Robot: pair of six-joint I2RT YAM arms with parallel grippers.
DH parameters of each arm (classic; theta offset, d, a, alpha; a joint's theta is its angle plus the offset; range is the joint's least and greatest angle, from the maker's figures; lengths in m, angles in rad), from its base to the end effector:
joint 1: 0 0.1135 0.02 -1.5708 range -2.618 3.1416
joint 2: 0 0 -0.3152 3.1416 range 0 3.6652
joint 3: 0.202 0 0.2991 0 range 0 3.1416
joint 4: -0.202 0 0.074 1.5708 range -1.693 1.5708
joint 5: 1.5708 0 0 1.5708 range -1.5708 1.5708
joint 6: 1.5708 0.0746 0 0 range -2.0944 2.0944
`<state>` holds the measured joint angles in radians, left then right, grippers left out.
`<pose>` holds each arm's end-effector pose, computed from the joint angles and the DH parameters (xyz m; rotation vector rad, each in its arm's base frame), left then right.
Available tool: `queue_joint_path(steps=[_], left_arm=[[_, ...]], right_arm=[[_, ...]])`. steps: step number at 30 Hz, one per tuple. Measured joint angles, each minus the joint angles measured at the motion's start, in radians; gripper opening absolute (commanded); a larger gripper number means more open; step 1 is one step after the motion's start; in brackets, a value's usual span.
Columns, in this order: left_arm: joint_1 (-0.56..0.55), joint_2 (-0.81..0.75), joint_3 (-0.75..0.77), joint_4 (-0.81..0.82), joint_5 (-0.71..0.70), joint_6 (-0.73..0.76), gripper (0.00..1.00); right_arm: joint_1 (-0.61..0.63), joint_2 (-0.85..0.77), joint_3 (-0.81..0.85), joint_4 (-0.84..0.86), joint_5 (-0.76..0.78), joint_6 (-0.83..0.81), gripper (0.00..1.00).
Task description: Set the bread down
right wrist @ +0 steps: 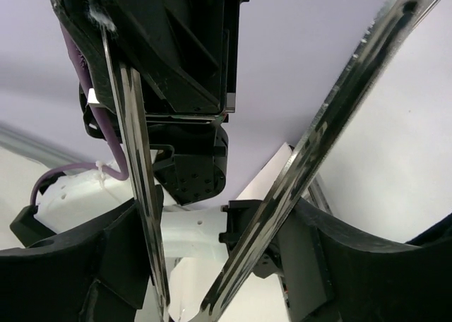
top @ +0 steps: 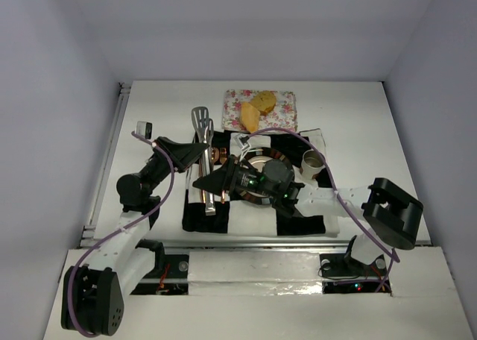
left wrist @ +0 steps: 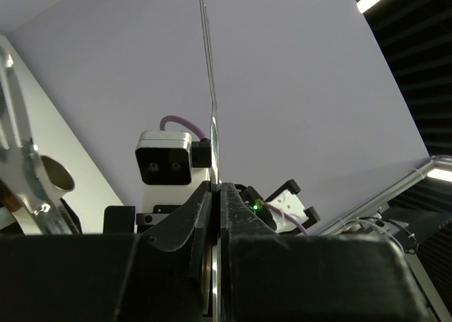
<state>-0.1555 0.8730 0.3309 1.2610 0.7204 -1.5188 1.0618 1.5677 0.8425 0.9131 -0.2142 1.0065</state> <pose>0.1873 -0.0792 0.3409 0.0138 1.2355 -1.7961 0.1920 0.3766 0.3067 -0.2607 1.6492 1.8101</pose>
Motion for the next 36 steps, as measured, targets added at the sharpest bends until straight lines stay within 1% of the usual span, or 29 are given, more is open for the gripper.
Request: queue_joint_path(steps=[1, 4, 5, 7, 8, 10, 11, 13, 14, 20, 23, 29, 36], left_arm=[[0.0, 0.0, 0.0, 0.0, 0.005, 0.0, 0.0], [0.0, 0.0, 0.0, 0.0, 0.015, 0.001, 0.07], [0.0, 0.0, 0.0, 0.0, 0.018, 0.002, 0.16], [0.0, 0.0, 0.0, 0.001, 0.036, 0.008, 0.25], [0.0, 0.0, 0.0, 0.003, 0.045, 0.01, 0.34], [-0.001, -0.002, 0.0, 0.005, 0.062, 0.021, 0.41], [-0.001, -0.005, 0.0, 0.005, 0.069, 0.026, 0.48], [-0.001, -0.013, 0.0, 0.006, 0.08, 0.04, 0.54], [-0.001, -0.02, 0.0, 0.006, 0.087, 0.048, 0.61], [-0.001, -0.075, 0.019, 0.002, 0.115, 0.134, 0.8], [-0.001, -0.111, 0.045, -0.036, 0.125, 0.194, 0.86], [0.0, -0.186, 0.103, -0.245, 0.127, 0.359, 0.88], [-0.001, -0.241, 0.23, -0.635, 0.079, 0.624, 0.88]], right_arm=[[0.0, 0.0, 0.0, 0.0, 0.002, 0.002, 0.66], [0.003, -0.002, 0.0, -0.001, 0.007, 0.005, 0.64], [0.005, -0.002, 0.0, -0.001, 0.011, 0.005, 0.64], [0.006, -0.003, 0.0, -0.005, 0.023, 0.008, 0.64], [0.006, -0.004, 0.0, -0.008, 0.029, 0.009, 0.63], [0.006, -0.005, 0.0, -0.014, 0.044, 0.011, 0.63], [0.006, -0.006, -0.001, -0.017, 0.052, 0.012, 0.62], [0.005, -0.015, -0.005, -0.023, 0.067, 0.014, 0.61], [0.005, -0.021, -0.008, -0.026, 0.072, 0.015, 0.61], [-0.003, -0.079, -0.027, -0.041, 0.108, 0.019, 0.6], [-0.017, -0.111, -0.041, -0.055, 0.116, 0.023, 0.6], [-0.056, -0.169, -0.047, -0.111, 0.125, 0.022, 0.59], [-0.147, -0.249, -0.061, -0.304, 0.128, 0.003, 0.57]])
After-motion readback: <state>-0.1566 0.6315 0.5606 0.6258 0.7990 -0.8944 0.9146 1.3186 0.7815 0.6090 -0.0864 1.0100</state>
